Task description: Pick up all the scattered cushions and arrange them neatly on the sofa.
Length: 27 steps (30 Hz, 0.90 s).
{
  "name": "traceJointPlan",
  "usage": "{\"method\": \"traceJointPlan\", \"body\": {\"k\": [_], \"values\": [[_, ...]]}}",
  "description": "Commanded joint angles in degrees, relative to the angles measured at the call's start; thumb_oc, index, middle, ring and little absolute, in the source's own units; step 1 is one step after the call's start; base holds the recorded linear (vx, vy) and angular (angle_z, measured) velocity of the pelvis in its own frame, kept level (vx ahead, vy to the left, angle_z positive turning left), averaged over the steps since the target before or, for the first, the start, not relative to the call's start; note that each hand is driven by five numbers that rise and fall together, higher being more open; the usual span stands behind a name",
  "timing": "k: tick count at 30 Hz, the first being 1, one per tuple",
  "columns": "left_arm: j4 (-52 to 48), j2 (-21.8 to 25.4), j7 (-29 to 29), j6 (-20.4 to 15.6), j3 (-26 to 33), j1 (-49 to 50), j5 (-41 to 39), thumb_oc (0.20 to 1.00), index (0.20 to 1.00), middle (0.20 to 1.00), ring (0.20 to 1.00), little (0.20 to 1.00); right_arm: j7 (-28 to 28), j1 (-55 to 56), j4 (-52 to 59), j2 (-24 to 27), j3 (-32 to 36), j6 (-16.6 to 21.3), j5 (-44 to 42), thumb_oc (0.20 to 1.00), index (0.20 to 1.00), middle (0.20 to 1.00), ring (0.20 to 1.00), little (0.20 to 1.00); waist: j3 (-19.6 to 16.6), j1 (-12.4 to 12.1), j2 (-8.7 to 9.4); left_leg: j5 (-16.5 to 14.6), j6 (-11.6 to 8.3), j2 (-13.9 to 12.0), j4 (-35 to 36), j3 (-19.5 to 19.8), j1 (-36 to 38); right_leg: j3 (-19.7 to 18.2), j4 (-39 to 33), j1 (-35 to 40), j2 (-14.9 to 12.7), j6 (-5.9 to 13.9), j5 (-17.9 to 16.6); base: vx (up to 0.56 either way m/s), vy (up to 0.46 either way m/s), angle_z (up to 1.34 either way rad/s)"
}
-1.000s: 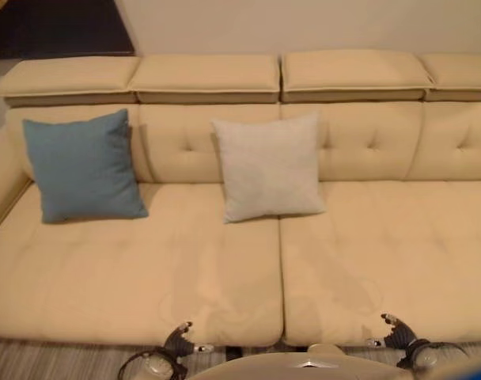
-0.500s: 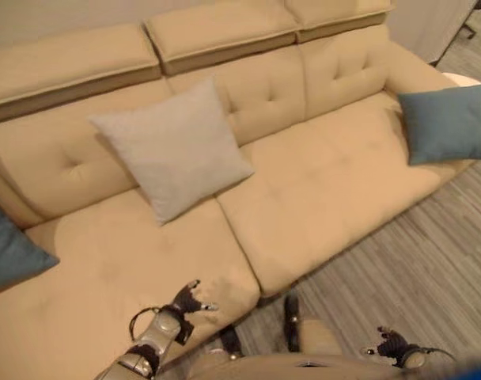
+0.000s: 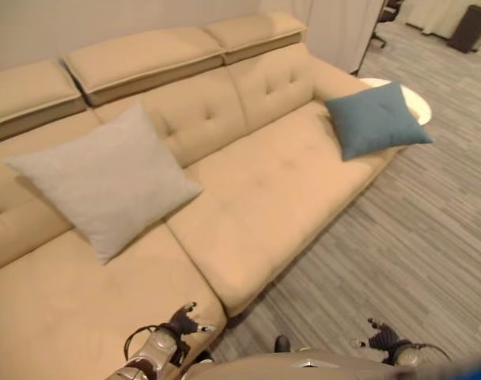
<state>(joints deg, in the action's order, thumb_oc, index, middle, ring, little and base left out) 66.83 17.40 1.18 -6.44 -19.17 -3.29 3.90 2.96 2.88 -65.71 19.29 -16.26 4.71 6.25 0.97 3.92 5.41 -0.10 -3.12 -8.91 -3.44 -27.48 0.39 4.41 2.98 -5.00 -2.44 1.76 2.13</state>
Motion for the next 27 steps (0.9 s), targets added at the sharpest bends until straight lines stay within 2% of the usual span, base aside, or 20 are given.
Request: {"method": "traceJointPlan", "body": {"k": [1, 2, 3, 4, 5, 7, 8, 10, 11, 12, 13, 14, 15, 17, 19, 20, 21, 23, 25, 27], "values": [[0.05, -0.83, 0.54, -0.71, 2.22, -1.77, -0.30, 1.000, 1.000, 1.000, 1.000, 1.000, 0.84, -3.09, -1.51, 1.13, -2.12, 0.30, -1.86, 1.000, 1.000, 1.000, 1.000, 1.000, 2.23, 0.77, 0.38, -2.16, -0.66, 1.45, -7.97, 6.85, -6.44, -0.48, -1.99, 5.09, -1.53, 4.80, 1.56, -0.09, 0.036, -1.04], [-0.73, -1.57, 1.11, -0.85, 1.49, -1.80, -1.65, 1.000, 1.000, 1.000, 1.000, 1.000, 1.16, -3.26, -1.78, 1.59, -2.61, 0.17, -1.70, 1.000, 1.000, 1.000, 1.000, 1.000, 2.99, -0.17, 0.61, -3.76, -0.86, 3.34, -8.39, 16.45, -6.82, -2.33, -1.71, 4.19, -1.57, 4.90, 0.78, -0.06, 0.040, -1.03], [-0.80, -1.93, 1.31, -0.90, 1.11, -2.05, -2.15, 1.000, 1.000, 1.000, 1.000, 1.000, 1.18, -3.12, -1.96, 1.72, -2.67, 0.02, -1.62, 1.000, 1.000, 1.000, 1.000, 1.000, 3.24, -0.51, 0.71, -4.99, -1.00, 4.11, -8.43, 20.02, -6.62, -3.50, -1.69, 4.09, -1.60, 5.12, 0.53, -0.06, 0.039, -0.90], [-0.79, -1.92, 1.31, -0.91, 1.11, -2.08, -2.16, 1.000, 1.000, 1.000, 1.000, 1.000, 1.18, -3.13, -1.96, 1.71, -2.66, 0.02, -1.61, 1.000, 1.000, 1.000, 1.000, 1.000, 3.11, -0.44, 0.75, -4.79, -0.99, 4.17, -8.27, 20.05, -6.75, -3.47, -1.72, 3.93, -1.65, 5.12, 0.45, 0.01, 0.078, -0.72], [-0.22, -2.63, 1.20, -0.72, 0.72, -2.22, -2.19, 1.000, 1.000, 1.000, 1.000, 1.000, 1.04, -2.53, -2.58, 1.61, -2.21, 0.04, -1.67, 1.000, 1.000, 1.000, 1.000, 1.000, 2.48, -0.01, 0.22, -5.32, -0.45, 4.62, -5.24, 21.59, -5.37, -4.74, -1.95, 3.64, -1.55, 5.47, 0.31, 0.04, 0.113, -0.64], [0.22, -2.94, 1.00, -0.65, 0.52, -2.30, -1.93, 1.000, 1.000, 1.000, 1.000, 1.000, 0.78, -2.23, -3.03, 1.32, -1.64, -0.06, -2.05, 1.000, 1.000, 1.000, 1.000, 1.000, 1.99, 0.40, -0.12, -5.22, -0.27, 4.39, -3.35, 20.58, -4.30, -5.14, -2.19, 3.45, -1.68, 5.69, 0.13, 0.00, 0.144, -0.62], [-0.02, -3.27, 1.19, -0.84, -0.55, -2.92, -1.62, 1.000, 1.000, 1.000, 1.000, 1.000, 1.26, -2.19, -3.52, 1.21, -1.14, -0.21, -2.61, 1.000, 1.000, 1.000, 1.000, 1.000, 2.55, 0.91, -0.23, -4.81, 0.22, 5.14, -2.18, 20.55, -4.49, -6.80, -1.68, 1.06, -2.27, 6.39, -1.29, -0.09, 0.161, -0.71], [-0.21, -3.21, 1.22, -0.92, -0.72, -3.10, -1.39, 1.000, 1.000, 1.000, 1.000, 1.000, 1.35, -2.39, -3.37, 1.11, -1.13, -0.16, -2.67, 1.000, 1.000, 1.000, 1.000, 1.000, 2.77, 1.09, -0.17, -4.62, 0.39, 5.42, -1.35, 20.08, -4.52, -7.44, -1.52, 0.14, -2.46, 6.75, -1.88, -0.09, 0.151, -1.03], [-0.75, -2.86, 1.18, -0.96, -0.90, -3.71, -1.36, 1.000, 1.000, 1.000, 1.000, 1.000, 1.46, -2.95, -3.69, 0.74, -1.37, -0.34, -2.32, 1.000, 1.000, 1.000, 1.000, 1.000, 3.28, 1.25, -0.13, -4.53, 0.94, 5.83, 0.00, 17.72, -4.18, -8.82, -1.25, -1.93, -2.87, 7.77, -3.52, -0.06, 0.103, -0.96], [-0.75, -2.86, 1.18, -0.96, -0.90, -3.71, -1.36, 1.000, 1.000, 1.000, 1.000, 1.000, 1.46, -2.95, -3.69, 0.74, -1.37, -0.34, -2.32, 1.000, 1.000, 1.000, 1.000, 1.000, 3.29, 1.21, -0.13, -4.53, 0.94, 5.83, 0.01, 17.69, -4.16, -8.85, -1.24, -1.93, -2.87, 7.77, -3.52, -0.18, 0.219, -0.85], [-1.25, -2.39, 1.53, -0.95, -0.92, -4.67, -1.69, 1.000, 1.000, 1.000, 1.000, 1.000, 1.76, -4.13, -4.39, 0.46, -1.08, -0.55, -2.61, 1.000, 1.000, 1.000, 1.000, 1.000, 4.35, 0.97, 0.06, -4.51, 1.62, 6.40, 0.41, 15.10, -4.25, -8.86, -1.01, -4.91, -3.49, 9.34, -5.76, -0.12, 0.117, -0.84], [-1.24, -2.39, 1.53, -0.95, -0.92, -4.69, -1.69, 1.000, 1.000, 1.000, 1.000, 1.000, 1.76, -4.15, -4.39, 0.45, -1.07, -0.56, -2.61, 1.000, 1.000, 1.000, 1.000, 1.000, 4.38, 0.86, 0.06, -4.56, 1.63, 6.38, 0.39, 15.01, -4.22, -8.96, -0.97, -4.94, -3.47, 9.35, -5.75, -0.18, 0.138, -1.24], [-1.44, -2.13, 1.54, -0.87, -0.76, -5.15, -1.87, 1.000, 1.000, 1.000, 1.000, 1.000, 1.85, -4.57, -4.36, 0.49, -0.91, -0.67, -2.66, 1.000, 1.000, 1.000, 1.000, 1.000, 5.04, 0.23, 0.01, -4.63, 1.86, 6.07, 0.36, 13.81, -4.12, -6.83, -0.19, -5.75, -3.83, 9.18, -5.74, -0.10, 0.035, -1.37], [-2.03, -1.38, 1.66, -0.48, -0.56, -5.97, -2.21, 1.000, 1.000, 1.000, 1.000, 1.000, 2.16, -4.68, -3.84, 0.89, -0.28, -0.52, -3.21, 1.000, 1.000, 1.000, 1.000, 1.000, 5.32, -0.67, -0.88, -3.62, 2.11, 5.20, 1.02, 11.68, -4.29, 2.68, 3.59, -4.91, -5.90, 8.08, -3.13, -0.13, 0.091, -0.96], [-1.64, -1.71, 1.47, -0.32, -0.49, -6.46, -2.42, 1.000, 1.000, 1.000, 1.000, 1.000, 2.10, -4.30, -4.03, 1.00, -0.13, -0.27, -3.54, 1.000, 1.000, 1.000, 1.000, 1.000, 4.92, -0.89, -1.42, -2.62, 2.55, 5.26, 2.45, 10.64, -3.45, 3.84, 7.65, -3.19, -5.14, 7.31, -0.53, -0.09, 0.067, -0.55], [-1.63, -1.70, 1.47, -0.32, -0.49, -6.48, -2.42, 1.000, 1.000, 1.000, 1.000, 1.000, 2.10, -4.32, -4.03, 0.99, -0.13, -0.27, -3.54, 1.000, 1.000, 1.000, 1.000, 1.000, 4.80, -0.91, -1.42, -2.50, 2.54, 5.24, 2.49, 10.61, -3.62, 3.82, 7.54, -3.34, -5.11, 7.28, -0.67, -0.08, 0.014, -0.53], [-1.74, -2.02, 1.42, -0.33, -0.68, -6.44, -2.58, 1.000, 1.000, 1.000, 1.000, 1.000, 2.08, -4.13, -4.01, 0.82, -0.21, -0.09, -3.61, 1.000, 1.000, 1.000, 1.000, 1.000, 4.35, -1.25, -1.69, -1.87, 2.62, 5.26, 3.45, 9.83, -3.24, 4.90, 9.86, -2.19, -4.66, 6.87, 1.08, -0.06, -0.036, -0.50], [-1.70, -2.29, 1.27, -0.31, -1.09, -6.42, -2.64, 1.000, 1.000, 1.000, 1.000, 1.000, 2.06, -4.00, -3.99, 0.29, -0.48, -0.08, -3.62, 1.000, 1.000, 1.000, 1.000, 1.000, 3.58, -2.01, -1.32, -1.33, 2.30, 5.27, 3.72, 8.53, -3.56, 7.36, 8.24, -0.18, -4.75, 6.61, 1.64, -0.06, -0.127, -0.48], [-1.64, -3.01, 0.84, -0.40, -1.03, -6.07, -3.18, 1.000, 1.000, 1.000, 1.000, 1.000, 1.94, -3.52, -3.85, -0.36, -0.73, 0.25, -4.25, 1.000, 1.000, 1.000, 1.000, 1.000, 3.00, -1.99, -0.94, -1.03, 1.73, 4.85, 2.86, 8.07, -3.42, 5.90, 5.55, 1.38, -3.22, 5.88, 2.71, 0.02, -0.269, -0.41], [-1.91, -3.49, 0.86, -0.47, -0.56, -6.06, -5.67, 1.000, 1.000, 1.000, 1.000, 1.000, 2.18, -2.97, -3.42, -0.61, -0.76, 0.59, -5.48, 1.000, 1.000, 1.000, 1.000, 1.000, 4.40, -1.53, -0.45, -2.27, 0.79, 2.79, -5.41, 8.94, -5.96, 4.20, 5.05, 1.62, -1.96, 4.22, 3.44, 0.01, -0.336, -0.16]]}}
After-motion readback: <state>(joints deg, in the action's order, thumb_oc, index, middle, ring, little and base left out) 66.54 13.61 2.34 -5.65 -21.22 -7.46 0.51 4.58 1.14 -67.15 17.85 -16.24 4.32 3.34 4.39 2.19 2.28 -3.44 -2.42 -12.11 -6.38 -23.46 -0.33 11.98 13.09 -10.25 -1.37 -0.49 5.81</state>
